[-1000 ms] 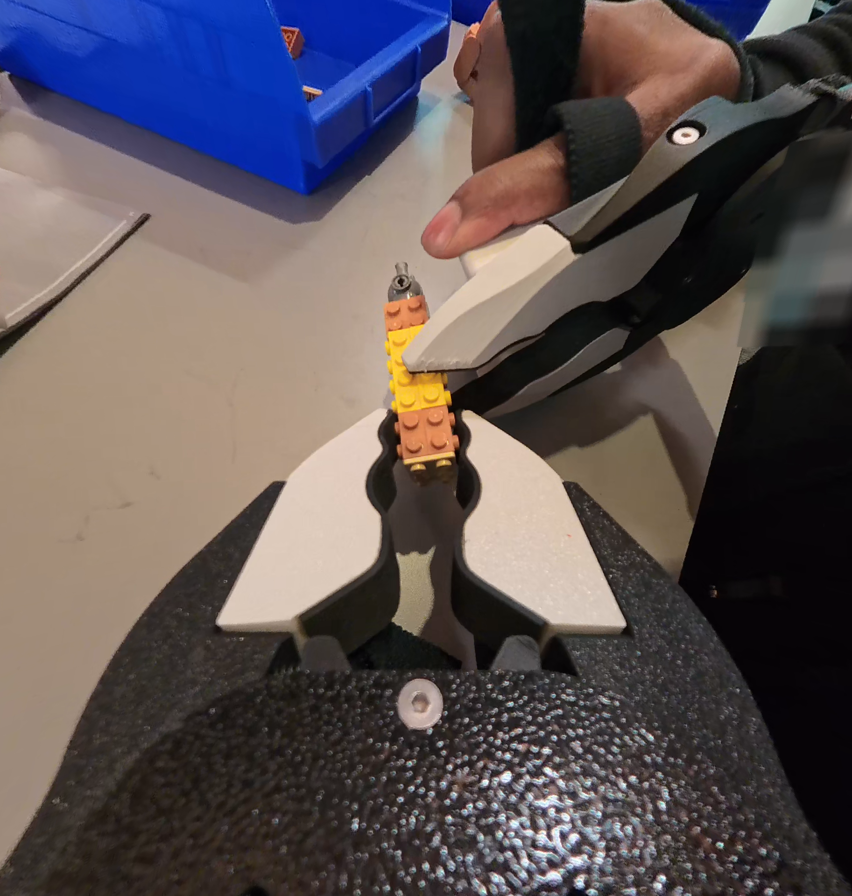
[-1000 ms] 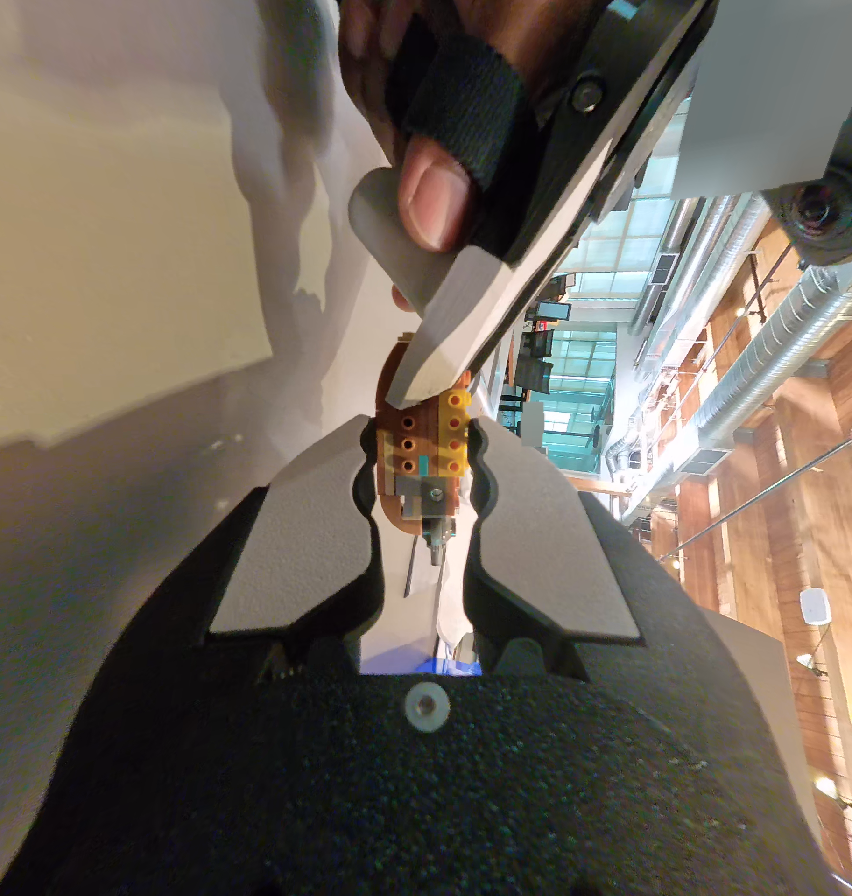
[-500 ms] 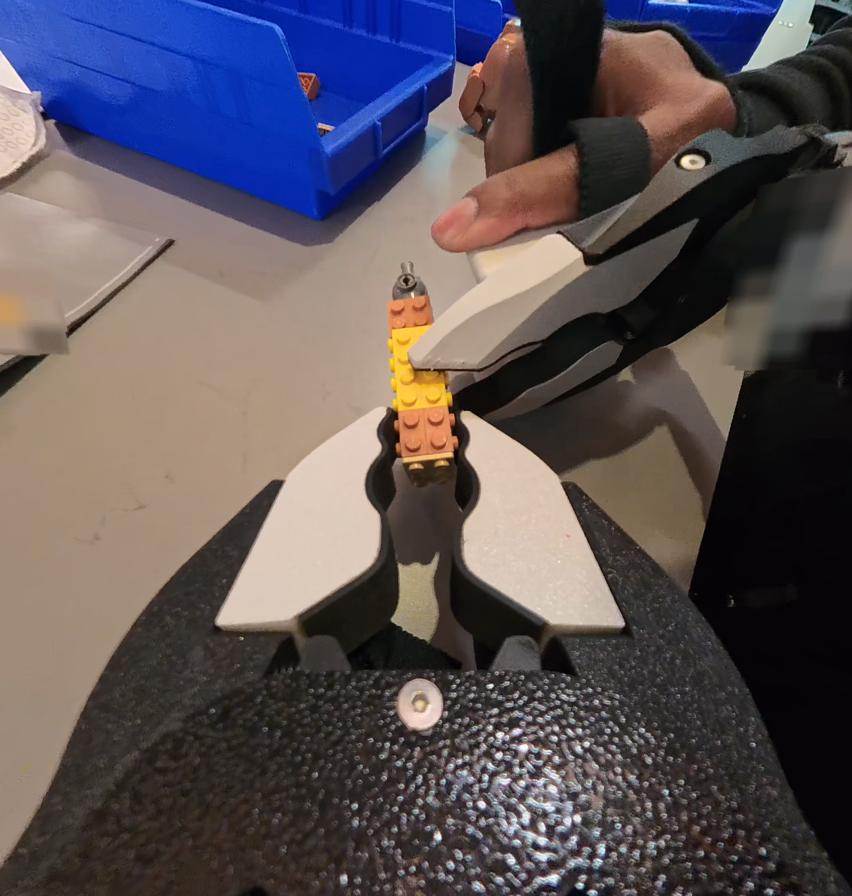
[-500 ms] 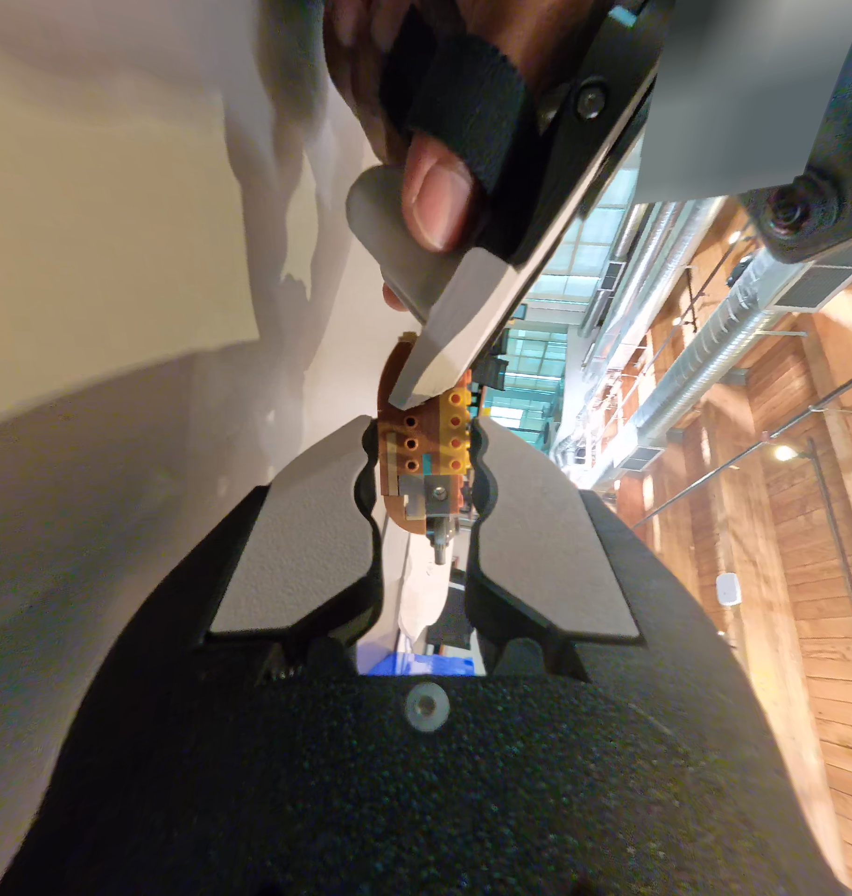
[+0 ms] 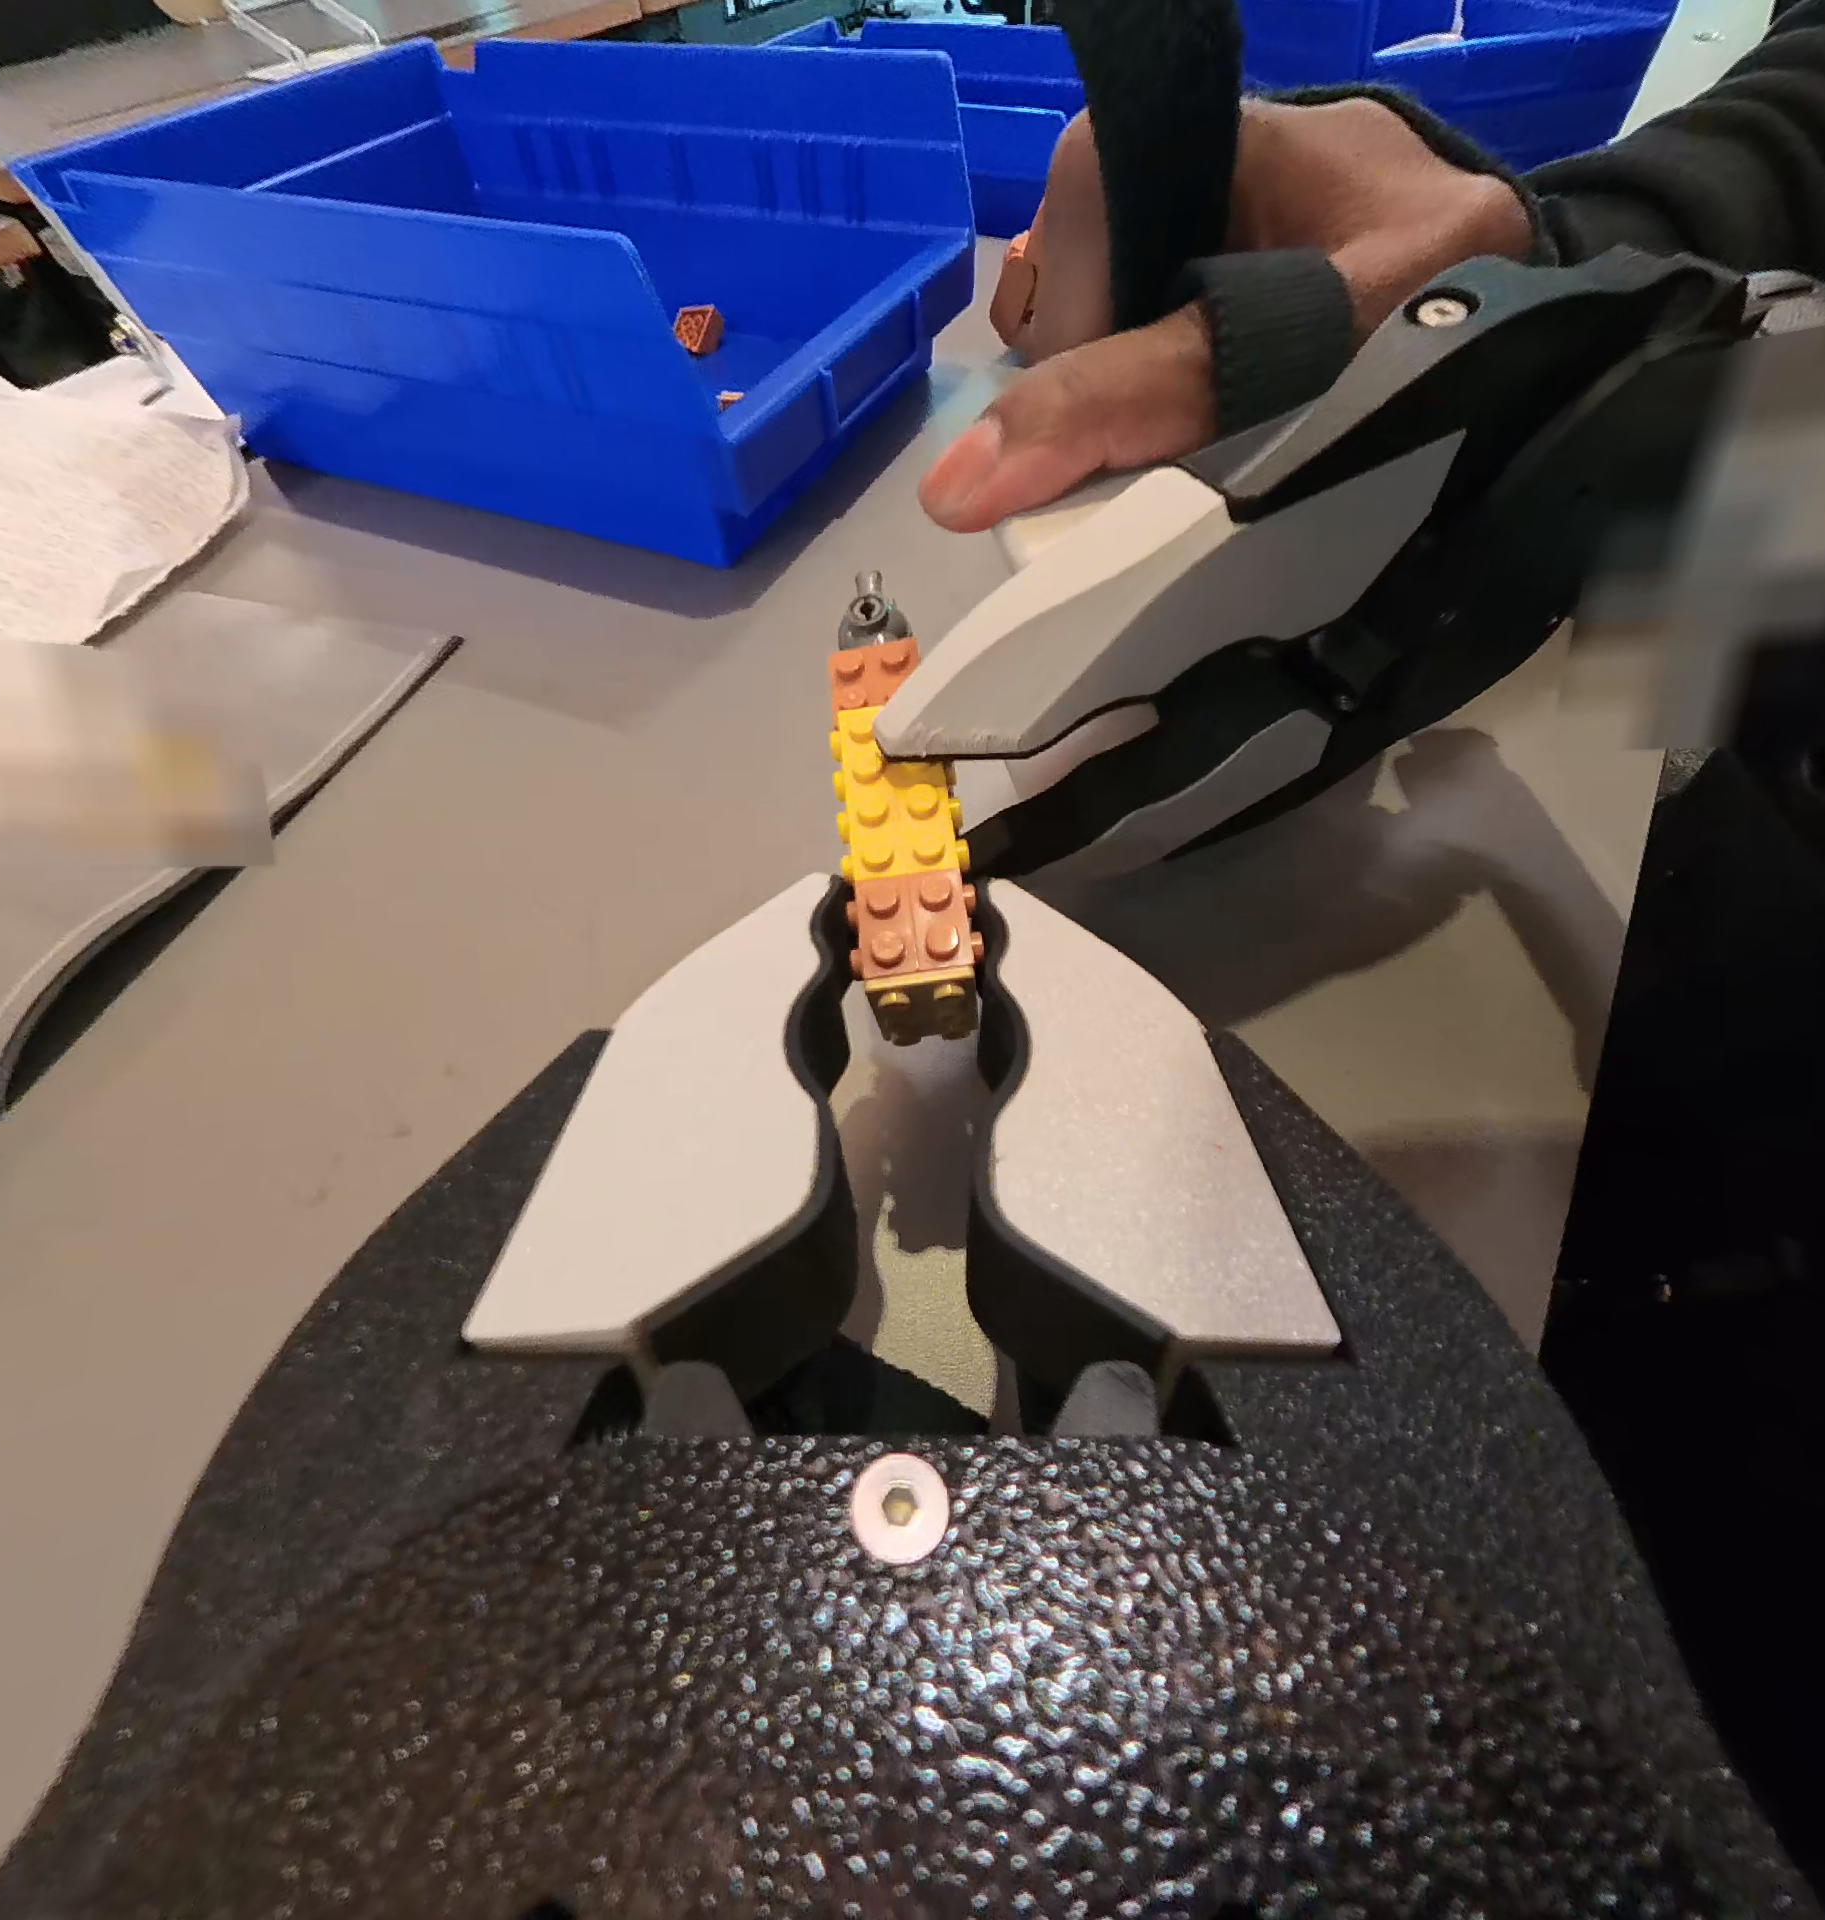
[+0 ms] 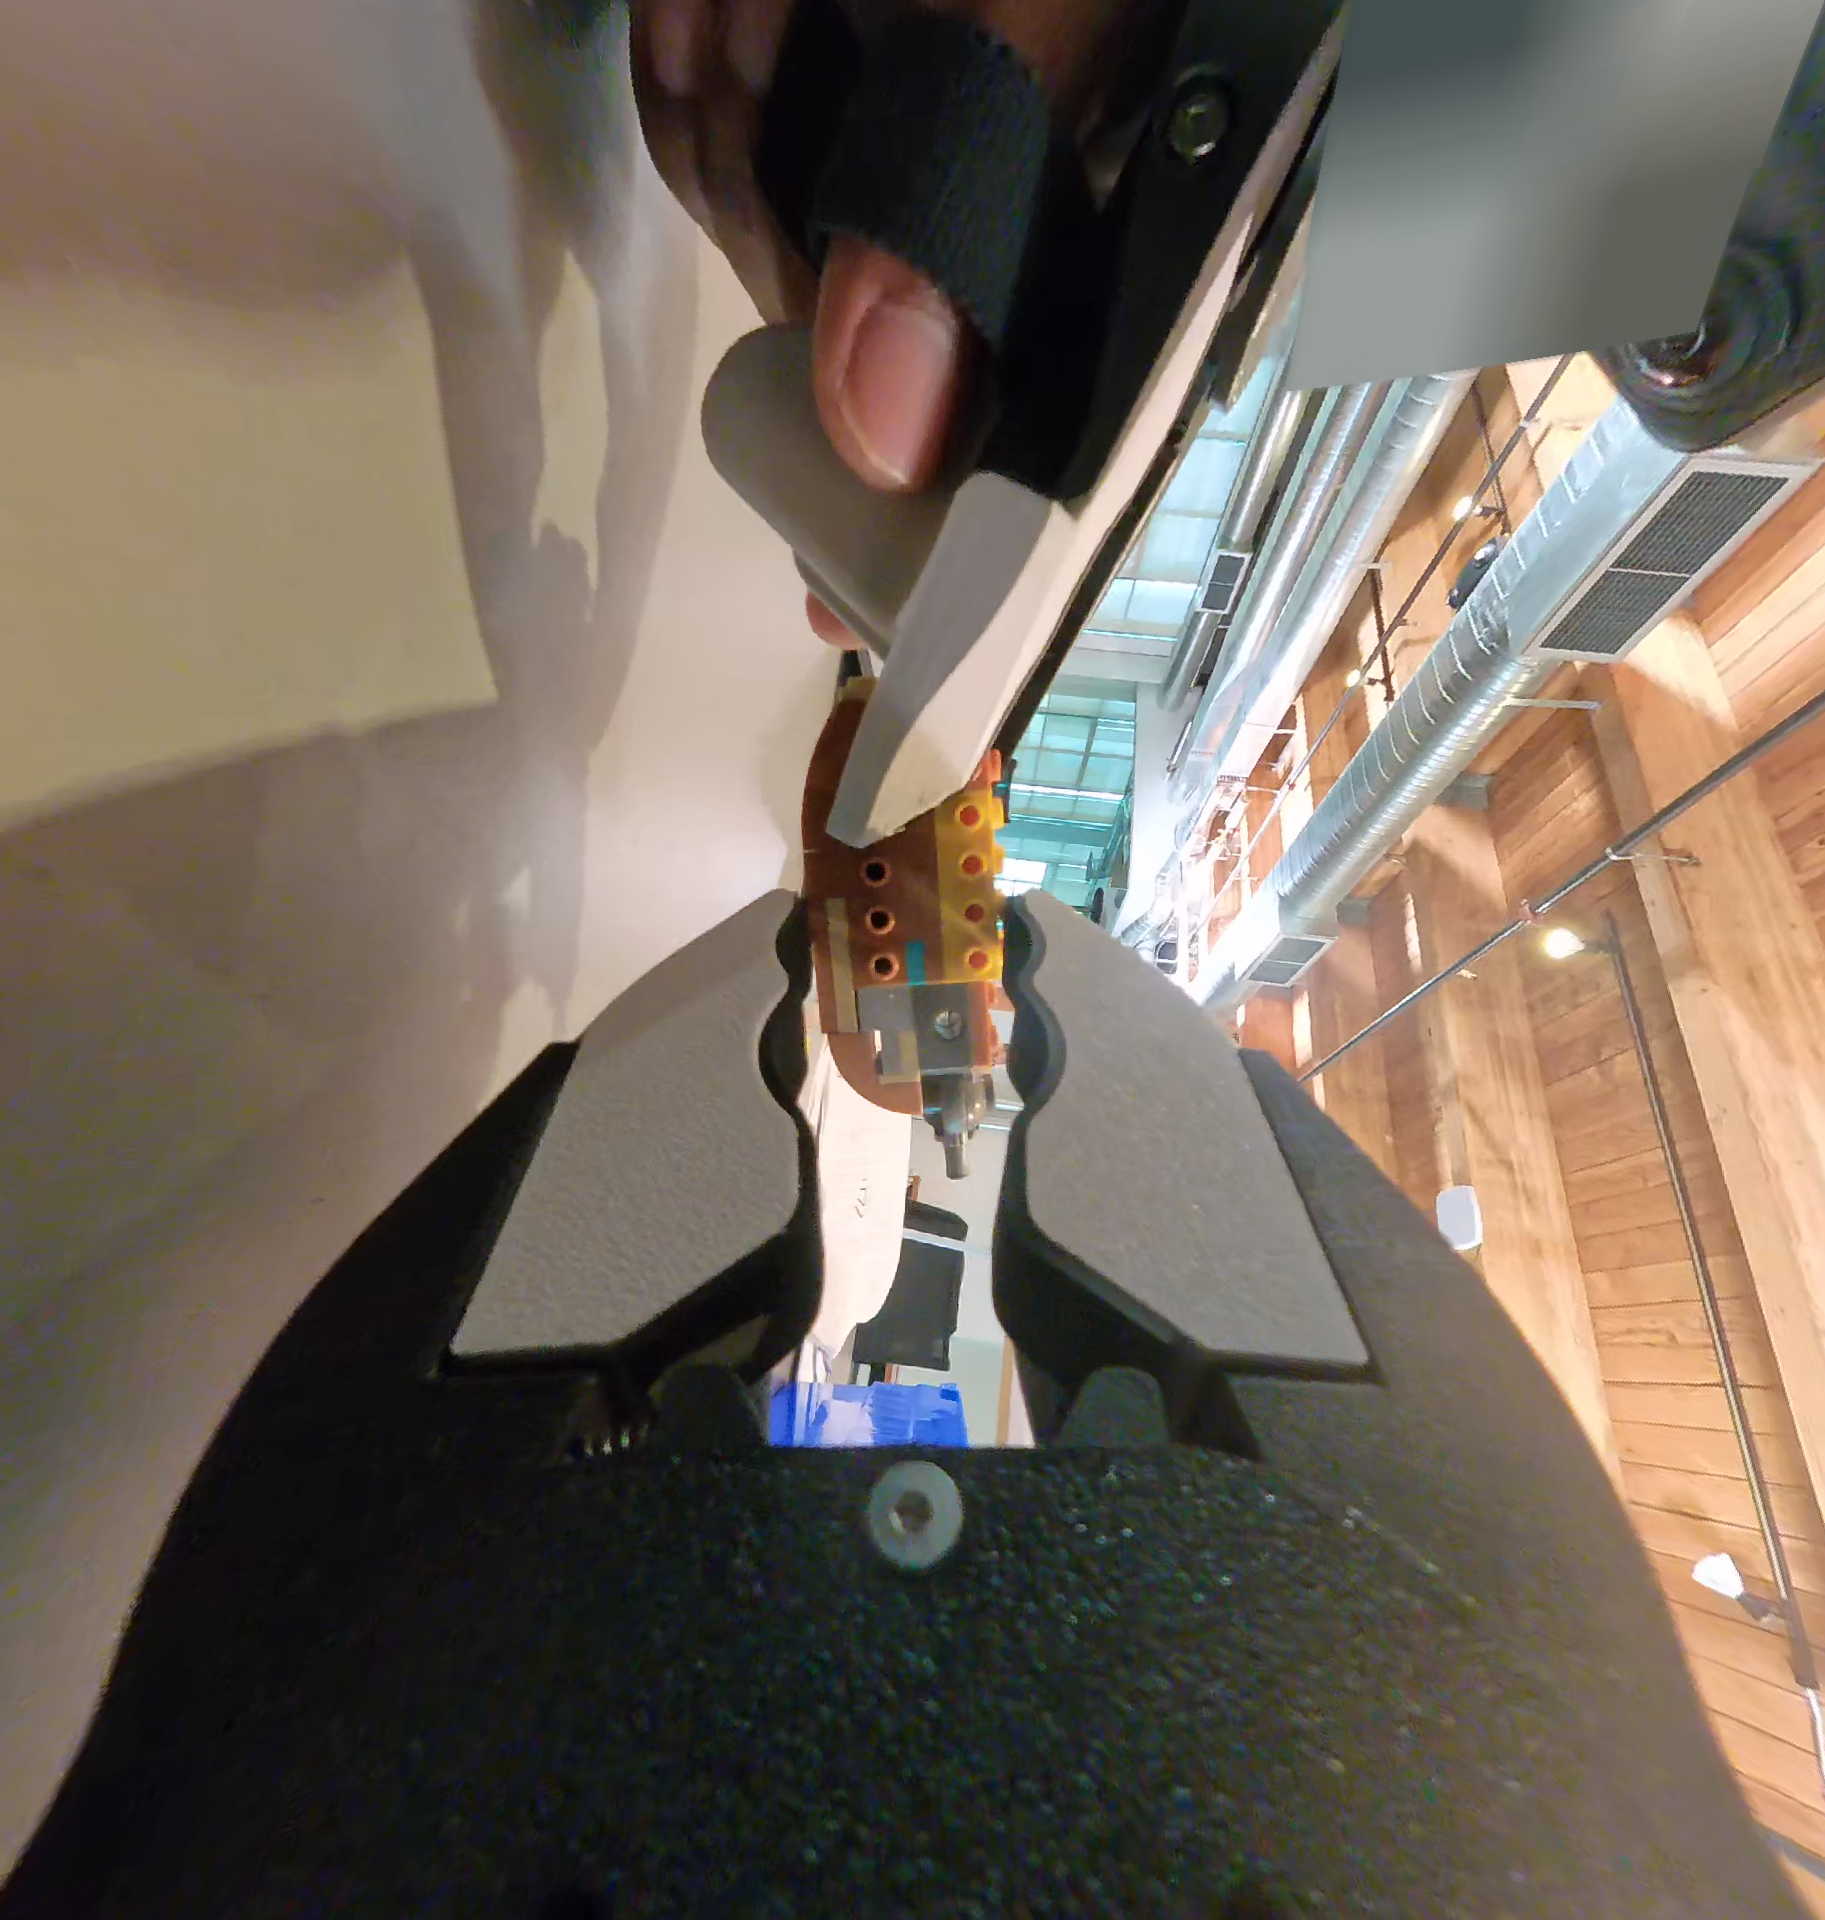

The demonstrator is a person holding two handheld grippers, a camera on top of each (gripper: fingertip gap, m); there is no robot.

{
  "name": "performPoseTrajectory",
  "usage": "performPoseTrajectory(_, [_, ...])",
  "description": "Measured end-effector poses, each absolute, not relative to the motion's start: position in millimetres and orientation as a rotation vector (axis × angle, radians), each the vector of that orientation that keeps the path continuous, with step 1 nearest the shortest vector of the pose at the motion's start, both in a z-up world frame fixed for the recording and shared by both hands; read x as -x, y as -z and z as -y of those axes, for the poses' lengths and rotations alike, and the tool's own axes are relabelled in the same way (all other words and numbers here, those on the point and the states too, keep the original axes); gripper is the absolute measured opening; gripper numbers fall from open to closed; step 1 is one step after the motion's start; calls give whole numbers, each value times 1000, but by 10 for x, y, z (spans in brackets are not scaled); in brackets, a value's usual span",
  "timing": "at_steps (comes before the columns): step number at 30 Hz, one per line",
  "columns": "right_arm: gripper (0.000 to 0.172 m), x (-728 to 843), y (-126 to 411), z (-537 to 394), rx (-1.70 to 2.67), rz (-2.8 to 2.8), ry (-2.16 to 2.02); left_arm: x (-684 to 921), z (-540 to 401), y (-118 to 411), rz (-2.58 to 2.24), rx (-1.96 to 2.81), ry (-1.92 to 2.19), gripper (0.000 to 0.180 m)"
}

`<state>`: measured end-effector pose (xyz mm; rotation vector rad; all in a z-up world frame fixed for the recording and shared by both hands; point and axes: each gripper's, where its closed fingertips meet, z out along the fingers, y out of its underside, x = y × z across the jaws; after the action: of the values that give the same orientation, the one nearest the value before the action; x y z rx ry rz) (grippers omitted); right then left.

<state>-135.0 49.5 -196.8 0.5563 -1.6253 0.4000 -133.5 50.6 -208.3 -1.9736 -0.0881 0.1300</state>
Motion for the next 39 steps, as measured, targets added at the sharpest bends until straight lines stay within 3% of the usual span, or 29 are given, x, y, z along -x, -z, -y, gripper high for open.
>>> performPoseTrajectory(19, [35,1449,2040,-538,-490,1651,-385,1431,-540,2149,184,2039,-118,21])
performPoseTrajectory(26, [47,1521,2121,-554,-460,1692,-370,1454,-501,2231,159,2124,-166,21])
performPoseTrajectory(29, [37,1514,2134,-543,-476,1686,-362,1429,-514,2213,135,2117,-167,21])
performPoseTrajectory(39, [37,1574,2211,-607,-435,1754,-362,1460,-566,2293,143,2130,-121,21])
